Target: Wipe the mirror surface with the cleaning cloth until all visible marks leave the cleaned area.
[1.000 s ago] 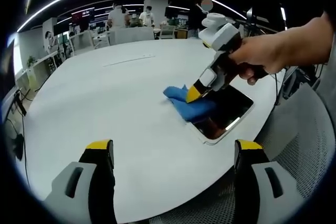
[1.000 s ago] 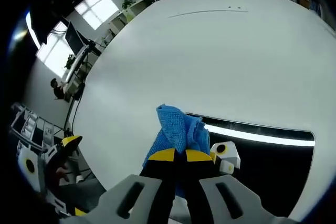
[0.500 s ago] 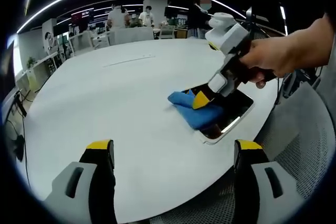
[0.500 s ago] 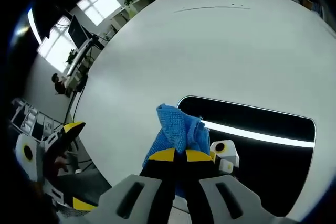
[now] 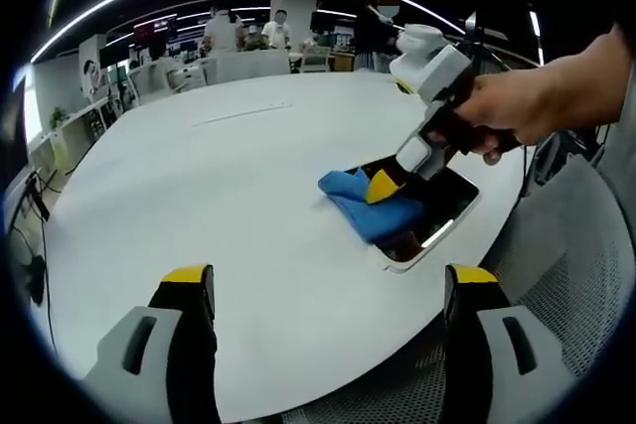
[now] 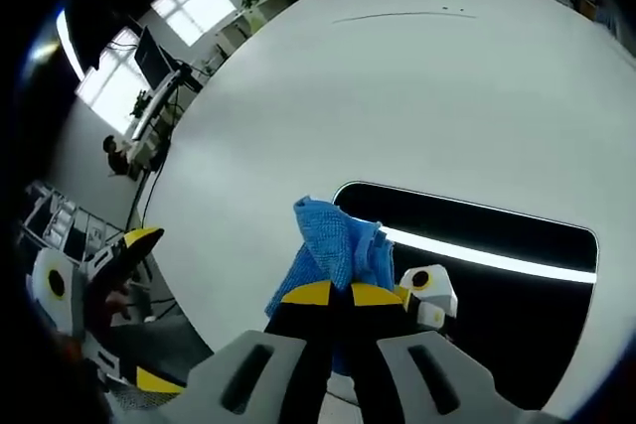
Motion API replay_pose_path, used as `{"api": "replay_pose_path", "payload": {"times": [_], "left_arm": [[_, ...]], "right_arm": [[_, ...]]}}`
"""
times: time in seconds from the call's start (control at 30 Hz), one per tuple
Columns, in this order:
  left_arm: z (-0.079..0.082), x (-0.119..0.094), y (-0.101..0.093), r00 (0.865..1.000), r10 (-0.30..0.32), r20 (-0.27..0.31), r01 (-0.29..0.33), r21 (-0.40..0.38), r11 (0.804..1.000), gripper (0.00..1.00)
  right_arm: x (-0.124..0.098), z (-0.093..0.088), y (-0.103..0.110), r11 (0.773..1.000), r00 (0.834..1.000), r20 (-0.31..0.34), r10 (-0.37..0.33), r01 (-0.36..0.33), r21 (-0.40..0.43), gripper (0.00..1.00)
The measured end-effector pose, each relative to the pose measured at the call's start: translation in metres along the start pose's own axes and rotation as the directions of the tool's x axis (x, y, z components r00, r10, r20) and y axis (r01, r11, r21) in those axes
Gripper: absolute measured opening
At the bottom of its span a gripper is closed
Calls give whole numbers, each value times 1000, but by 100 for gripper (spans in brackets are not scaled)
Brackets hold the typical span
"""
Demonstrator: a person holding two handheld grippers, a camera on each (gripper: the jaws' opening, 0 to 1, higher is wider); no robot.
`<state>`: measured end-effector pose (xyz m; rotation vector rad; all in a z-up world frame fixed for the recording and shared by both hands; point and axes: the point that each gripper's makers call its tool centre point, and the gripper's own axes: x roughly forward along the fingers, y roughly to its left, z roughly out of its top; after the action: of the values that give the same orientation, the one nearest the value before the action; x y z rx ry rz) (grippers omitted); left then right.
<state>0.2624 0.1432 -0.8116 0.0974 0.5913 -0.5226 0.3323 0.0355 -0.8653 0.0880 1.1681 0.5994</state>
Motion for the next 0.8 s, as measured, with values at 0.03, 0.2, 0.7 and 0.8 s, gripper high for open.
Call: {"api": "replay_pose_path", "payload": {"times": [0.03,0.2,0.7,0.8], "left_arm": [[0,0,0,1000,0,1,0,-1,1000,95],[1,0,0,1000,-3,6,3,-6,1000,97],[0,1,0,1000,-8,1,8,-9,1000,99],[-2,2,0,1000,-12,-5,12,-12,1000,99]], "right_arm": [[-1,0,-1,1000,1000,-1,-1,1,-1,0],[-5,-2,-9,1000,1000,0,0,0,7,0],[-19,-7,-36,999,1000,4,-12,12,43,0],[-22,-9,-41,999,1000,4,-18,18,48,0]]}}
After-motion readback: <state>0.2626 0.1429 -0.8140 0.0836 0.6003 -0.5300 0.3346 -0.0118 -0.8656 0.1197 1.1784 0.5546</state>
